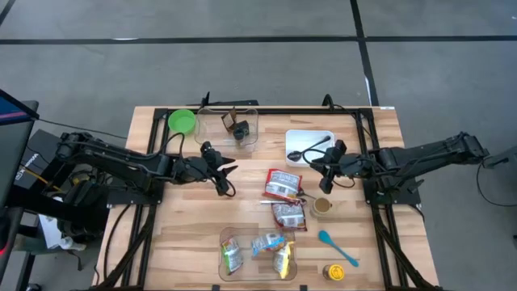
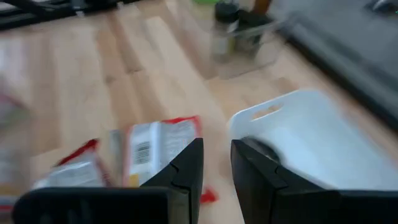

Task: Pick & Place Food Item
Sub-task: Put the orange noodle pack into the bottom transparent bin

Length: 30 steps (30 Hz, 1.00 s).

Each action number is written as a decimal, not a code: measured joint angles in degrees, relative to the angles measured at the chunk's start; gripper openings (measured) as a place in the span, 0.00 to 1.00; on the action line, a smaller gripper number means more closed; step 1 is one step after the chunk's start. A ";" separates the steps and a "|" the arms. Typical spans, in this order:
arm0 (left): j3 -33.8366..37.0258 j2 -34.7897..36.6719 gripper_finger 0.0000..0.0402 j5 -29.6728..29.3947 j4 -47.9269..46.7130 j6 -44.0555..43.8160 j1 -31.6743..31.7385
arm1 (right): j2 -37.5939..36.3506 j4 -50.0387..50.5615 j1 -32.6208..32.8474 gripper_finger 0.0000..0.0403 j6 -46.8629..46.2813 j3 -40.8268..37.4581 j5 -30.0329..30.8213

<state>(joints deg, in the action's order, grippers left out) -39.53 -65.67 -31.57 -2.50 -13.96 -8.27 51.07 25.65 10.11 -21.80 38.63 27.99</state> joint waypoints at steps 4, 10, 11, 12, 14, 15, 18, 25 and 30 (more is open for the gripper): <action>0.00 0.00 0.25 -0.01 0.00 -0.02 0.00 | 0.77 0.61 -1.36 0.19 -5.11 0.00 -6.81; 0.00 0.00 0.25 -0.02 0.02 -0.02 0.00 | 3.78 2.82 -7.47 0.19 -10.34 0.02 -14.86; 0.00 0.00 0.25 -0.02 0.02 -0.02 0.00 | 4.51 3.43 -8.69 0.19 -10.69 0.02 -15.79; 0.00 0.00 0.25 -0.03 0.02 -0.01 0.00 | 5.23 4.32 -10.04 0.19 -11.24 0.02 -16.85; 0.00 0.00 0.25 -0.03 0.02 0.00 0.00 | 7.00 5.17 -12.66 0.19 -12.50 0.02 -19.68; 0.00 0.00 0.25 -0.03 0.02 -0.02 0.00 | 7.85 5.78 -13.96 0.19 -13.03 0.02 -21.50; 0.00 0.00 0.25 -0.04 0.02 -0.02 0.00 | 10.46 6.11 -17.38 0.19 -13.36 0.02 -27.06; 0.00 0.00 0.25 -0.04 0.42 0.27 0.00 | 17.07 4.65 -20.83 0.19 -12.94 0.02 -31.67; 0.00 0.00 0.25 -0.07 0.71 0.48 0.00 | 20.81 5.03 -22.22 0.19 -12.92 0.02 -32.70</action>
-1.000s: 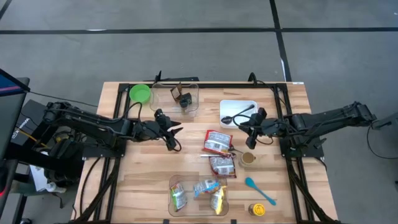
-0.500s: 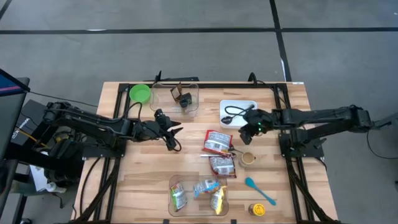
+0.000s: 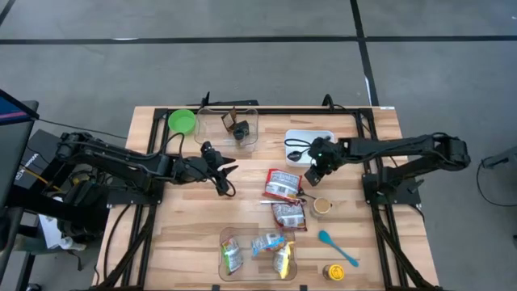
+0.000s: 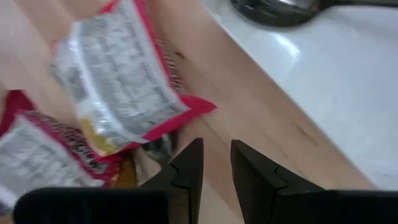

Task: Pick & Place Food Item
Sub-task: Put the orange noodle pack into the bottom transparent bin

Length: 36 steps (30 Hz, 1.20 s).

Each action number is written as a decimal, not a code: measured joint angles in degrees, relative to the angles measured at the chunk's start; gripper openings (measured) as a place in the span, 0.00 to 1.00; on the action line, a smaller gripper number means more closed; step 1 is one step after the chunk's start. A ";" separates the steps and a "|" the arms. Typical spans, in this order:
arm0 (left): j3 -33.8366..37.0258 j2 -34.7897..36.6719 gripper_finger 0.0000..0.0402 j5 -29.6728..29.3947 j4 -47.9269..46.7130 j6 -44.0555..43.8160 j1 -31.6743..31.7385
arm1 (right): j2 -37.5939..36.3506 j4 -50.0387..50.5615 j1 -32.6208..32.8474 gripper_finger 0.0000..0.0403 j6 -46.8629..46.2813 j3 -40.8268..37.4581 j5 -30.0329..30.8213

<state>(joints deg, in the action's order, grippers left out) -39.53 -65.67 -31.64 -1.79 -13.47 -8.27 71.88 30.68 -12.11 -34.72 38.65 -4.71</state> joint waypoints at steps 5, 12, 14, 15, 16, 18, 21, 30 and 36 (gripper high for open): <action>0.00 0.00 0.25 0.00 0.00 0.05 0.00 | 1.85 -0.22 0.10 0.19 0.20 0.00 0.07; 0.00 0.00 0.25 0.00 0.16 0.15 0.00 | 4.51 -1.18 2.66 0.19 -6.08 0.02 3.10; 0.00 0.00 0.25 0.00 0.16 0.14 0.00 | 5.39 -2.20 3.39 0.19 -6.79 0.02 3.11; 0.00 0.00 0.25 0.00 0.17 0.14 0.00 | 5.85 -2.86 3.72 0.19 -7.22 0.02 3.12; 0.00 0.00 0.25 0.00 0.16 0.13 0.00 | 6.26 -3.92 4.02 0.19 -7.43 0.02 3.14; 0.00 0.00 0.25 0.00 0.16 0.14 0.00 | 6.70 -5.22 4.53 0.19 -7.52 0.02 3.17; 0.00 0.00 0.25 0.00 0.19 0.13 0.00 | 7.27 -6.27 5.02 0.19 -7.43 0.02 3.15; 0.00 0.00 0.25 0.00 0.27 0.13 0.00 | 7.27 -7.64 4.98 0.19 -0.29 0.02 3.08; 0.00 0.00 0.25 0.00 0.31 0.13 0.00 | 7.27 -8.04 4.98 0.22 4.74 0.02 3.06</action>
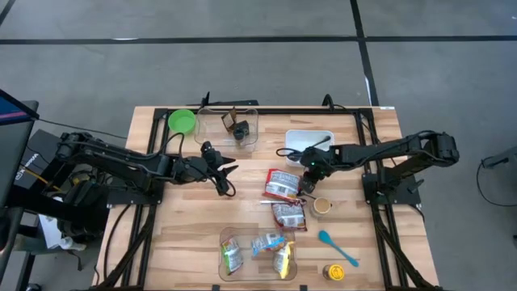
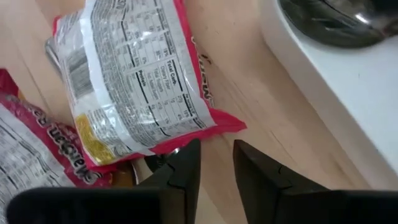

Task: Pick & Place Food Item
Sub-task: Put the orange noodle pack into the bottom transparent bin

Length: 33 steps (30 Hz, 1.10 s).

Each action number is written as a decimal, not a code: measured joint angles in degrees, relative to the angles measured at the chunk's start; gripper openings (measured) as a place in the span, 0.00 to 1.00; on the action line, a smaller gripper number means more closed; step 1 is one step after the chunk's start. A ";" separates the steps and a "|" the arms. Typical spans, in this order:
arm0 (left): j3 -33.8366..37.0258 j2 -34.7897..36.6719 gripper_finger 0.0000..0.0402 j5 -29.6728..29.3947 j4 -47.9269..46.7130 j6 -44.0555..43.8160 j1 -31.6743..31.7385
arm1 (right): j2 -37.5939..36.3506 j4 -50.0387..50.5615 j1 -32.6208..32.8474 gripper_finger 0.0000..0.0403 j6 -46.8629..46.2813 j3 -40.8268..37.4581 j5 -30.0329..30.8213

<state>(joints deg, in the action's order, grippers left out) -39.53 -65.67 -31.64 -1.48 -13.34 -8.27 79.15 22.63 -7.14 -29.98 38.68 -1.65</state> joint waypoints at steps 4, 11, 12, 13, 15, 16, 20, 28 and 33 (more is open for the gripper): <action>0.00 0.00 0.25 0.00 -0.01 -0.02 0.00 | 0.00 -0.18 0.00 0.30 6.43 0.00 0.02; 0.00 0.00 0.25 0.00 0.00 -0.02 0.00 | 0.00 -0.72 0.04 0.46 22.13 0.00 0.02; 0.00 0.00 0.25 0.00 0.00 -0.02 0.00 | 0.00 -0.68 0.04 0.48 23.96 0.00 0.02; 0.00 0.00 0.25 0.00 0.00 -0.02 0.00 | 0.00 -0.66 0.04 0.49 25.63 0.00 0.12; 0.00 0.00 0.25 0.00 -0.02 -0.02 0.00 | 0.00 -0.70 0.02 0.51 28.28 0.00 0.15; 0.00 0.00 0.25 0.00 0.00 -0.02 0.00 | 0.00 -0.86 0.00 0.52 29.17 0.00 0.17; 0.00 0.00 0.25 0.00 0.00 -0.02 0.00 | 0.00 -1.03 0.00 0.53 31.76 0.00 1.94; 0.00 0.00 0.25 0.00 0.00 -0.02 0.00 | 2.80 -2.21 0.39 0.53 32.20 -0.03 3.29; 0.00 0.00 0.25 0.00 -0.02 -0.02 0.00 | 7.44 -2.23 1.17 0.49 33.10 0.19 4.62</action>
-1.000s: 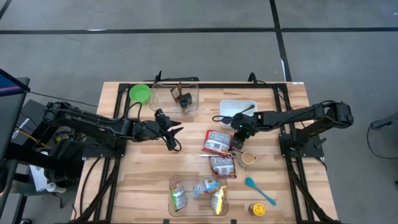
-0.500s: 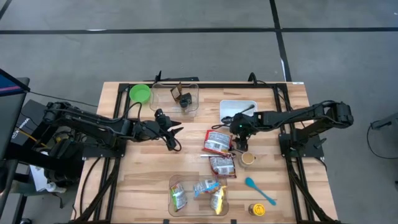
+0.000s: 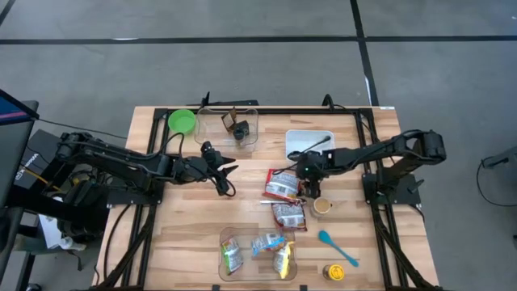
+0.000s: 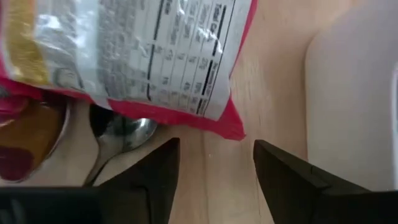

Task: Pick & Place Food Item
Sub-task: Put the orange noodle pack into the bottom transparent bin

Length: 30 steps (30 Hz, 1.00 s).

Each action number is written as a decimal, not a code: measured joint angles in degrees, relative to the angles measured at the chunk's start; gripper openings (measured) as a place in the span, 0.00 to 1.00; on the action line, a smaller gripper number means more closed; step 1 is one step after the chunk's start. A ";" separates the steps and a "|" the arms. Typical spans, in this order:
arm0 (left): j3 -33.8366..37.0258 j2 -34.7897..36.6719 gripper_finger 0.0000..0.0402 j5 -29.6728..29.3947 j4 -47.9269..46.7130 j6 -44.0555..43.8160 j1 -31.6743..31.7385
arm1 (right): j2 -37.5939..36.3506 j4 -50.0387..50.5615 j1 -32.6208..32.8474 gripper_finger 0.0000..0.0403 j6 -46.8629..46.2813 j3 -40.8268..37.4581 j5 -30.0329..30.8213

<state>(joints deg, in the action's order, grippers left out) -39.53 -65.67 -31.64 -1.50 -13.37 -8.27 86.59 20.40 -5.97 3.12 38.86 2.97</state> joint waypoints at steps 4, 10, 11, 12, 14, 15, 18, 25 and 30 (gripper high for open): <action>0.00 0.00 0.25 0.00 0.04 -0.02 0.00 | 2.36 -0.04 -0.07 0.45 -0.60 1.24 0.08; 0.00 -0.01 0.25 0.00 0.03 0.00 0.00 | 3.65 0.13 -0.05 0.39 -0.10 3.21 0.08; 0.00 -0.01 0.25 0.00 0.02 -0.02 0.00 | 3.67 0.14 -0.05 0.39 -0.07 3.37 0.08; 0.00 -0.02 0.25 0.00 0.02 -0.01 0.00 | 3.67 0.13 -0.05 0.38 0.09 3.53 0.08; 0.00 -0.02 0.25 0.00 0.02 -0.01 0.00 | 3.67 0.15 -0.05 0.37 0.34 3.72 0.08; 0.00 -0.02 0.25 0.00 0.02 0.00 0.00 | 3.67 0.16 -0.05 0.37 0.34 3.79 0.08; 0.00 -0.02 0.25 0.00 0.02 -0.02 0.00 | 3.66 0.25 -0.05 0.36 0.38 3.84 0.08; 0.00 -0.02 0.25 0.02 0.02 -0.02 0.00 | 3.65 1.41 -0.05 0.32 0.41 3.84 0.06; 0.00 -0.02 0.25 0.00 0.02 0.00 0.00 | 3.65 1.64 -0.05 0.26 0.41 3.84 0.06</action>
<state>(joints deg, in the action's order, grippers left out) -39.53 -65.69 -31.64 -1.48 -13.37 -8.27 90.24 22.04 -6.02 3.53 42.70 3.03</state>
